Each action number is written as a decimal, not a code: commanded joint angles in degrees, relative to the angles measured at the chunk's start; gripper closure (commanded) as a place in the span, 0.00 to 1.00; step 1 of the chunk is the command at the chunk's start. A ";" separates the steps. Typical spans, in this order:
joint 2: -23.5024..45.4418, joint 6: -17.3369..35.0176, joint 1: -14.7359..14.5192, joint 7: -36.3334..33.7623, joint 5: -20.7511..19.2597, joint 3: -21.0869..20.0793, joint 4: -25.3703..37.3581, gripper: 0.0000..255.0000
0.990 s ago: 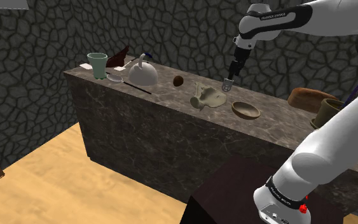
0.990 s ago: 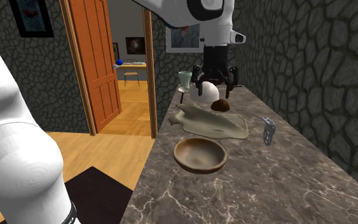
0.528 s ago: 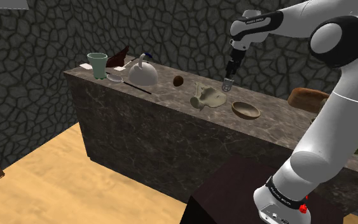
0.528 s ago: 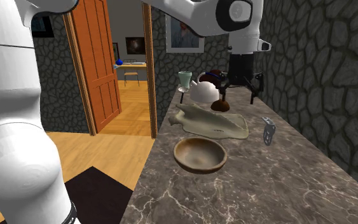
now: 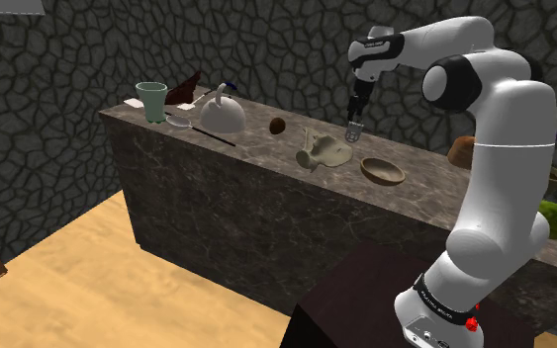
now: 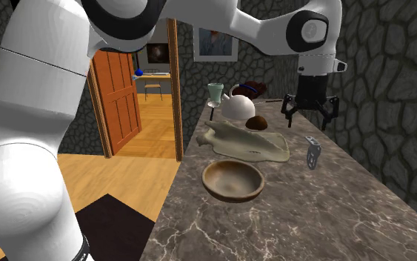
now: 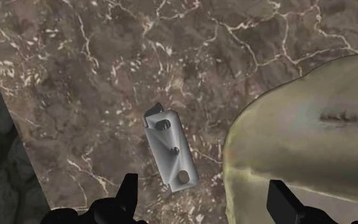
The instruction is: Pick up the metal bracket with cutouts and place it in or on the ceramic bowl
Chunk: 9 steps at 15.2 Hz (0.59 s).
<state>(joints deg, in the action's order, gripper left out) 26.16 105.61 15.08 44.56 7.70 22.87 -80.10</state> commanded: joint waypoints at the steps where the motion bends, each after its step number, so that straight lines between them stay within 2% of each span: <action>1: 4.60 -1.20 1.76 0.88 1.37 -0.35 5.65 0.00; 9: 5.50 4.11 1.62 1.25 1.78 -0.65 1.16 0.00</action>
<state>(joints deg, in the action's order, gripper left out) 31.67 109.18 16.73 45.75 9.45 22.22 -78.43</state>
